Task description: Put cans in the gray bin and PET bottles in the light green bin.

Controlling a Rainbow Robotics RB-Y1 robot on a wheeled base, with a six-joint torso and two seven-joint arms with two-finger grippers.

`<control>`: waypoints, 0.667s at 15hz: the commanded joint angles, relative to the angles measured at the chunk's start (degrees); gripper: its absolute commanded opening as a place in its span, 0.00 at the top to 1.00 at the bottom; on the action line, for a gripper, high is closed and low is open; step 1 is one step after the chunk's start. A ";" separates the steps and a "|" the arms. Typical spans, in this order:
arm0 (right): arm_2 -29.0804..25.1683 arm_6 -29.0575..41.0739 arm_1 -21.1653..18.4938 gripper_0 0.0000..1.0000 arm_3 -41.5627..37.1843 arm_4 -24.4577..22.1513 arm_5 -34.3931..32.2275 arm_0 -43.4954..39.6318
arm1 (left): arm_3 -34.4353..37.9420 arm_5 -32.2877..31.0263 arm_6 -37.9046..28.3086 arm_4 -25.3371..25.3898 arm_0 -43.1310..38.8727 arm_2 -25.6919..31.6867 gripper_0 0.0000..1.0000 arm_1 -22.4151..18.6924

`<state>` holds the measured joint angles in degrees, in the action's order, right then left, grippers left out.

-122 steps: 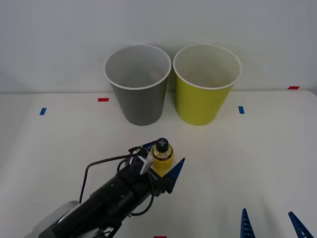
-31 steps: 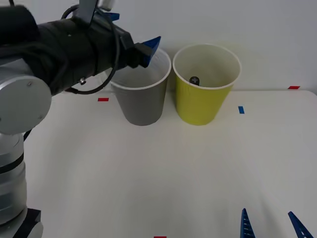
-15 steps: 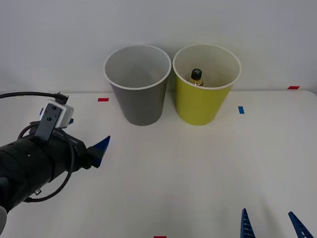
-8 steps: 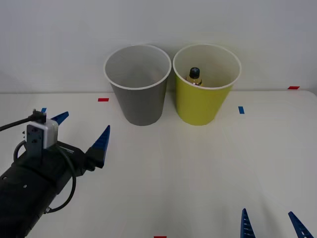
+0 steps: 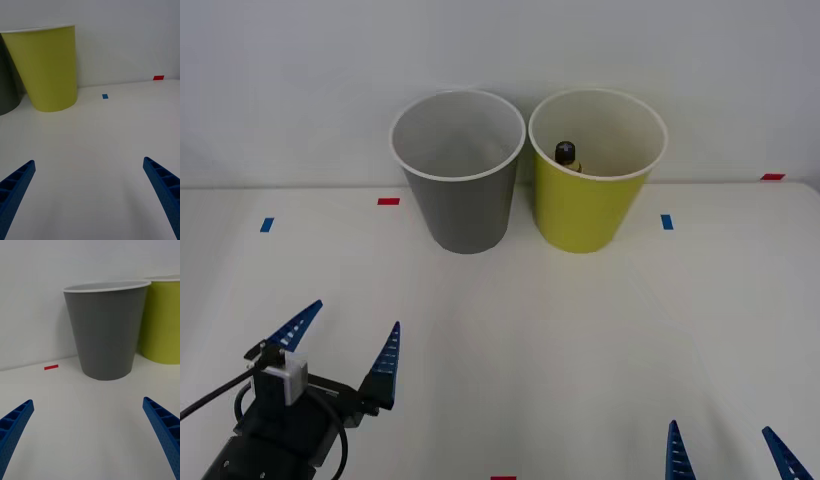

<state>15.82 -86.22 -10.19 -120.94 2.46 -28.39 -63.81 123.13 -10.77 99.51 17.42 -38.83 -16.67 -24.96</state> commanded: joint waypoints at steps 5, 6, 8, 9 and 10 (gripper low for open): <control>0.00 0.00 0.00 0.00 0.00 0.00 0.00 0.00 | -0.26 -9.45 -3.19 -3.80 -12.59 0.68 0.00 0.35; 0.00 0.00 0.00 0.00 0.00 0.00 0.00 0.00 | -0.26 -10.59 -3.27 -4.42 -14.96 0.76 0.00 0.35; 0.00 0.00 0.00 0.00 0.00 0.00 0.00 0.00 | -0.17 -12.26 -3.54 -4.86 -18.21 1.11 0.00 0.52; 0.00 0.00 0.00 0.00 0.00 0.00 0.00 0.00 | -0.17 -12.44 -3.71 -4.86 -19.18 1.47 0.00 0.79; 0.00 0.00 0.00 0.00 0.00 0.00 0.00 0.00 | -0.17 -12.61 -3.71 -5.03 -20.15 1.91 0.00 1.49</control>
<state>15.82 -86.22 -10.19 -120.94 2.46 -28.39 -63.81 122.94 -23.15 95.88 12.55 -58.01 -15.21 -24.07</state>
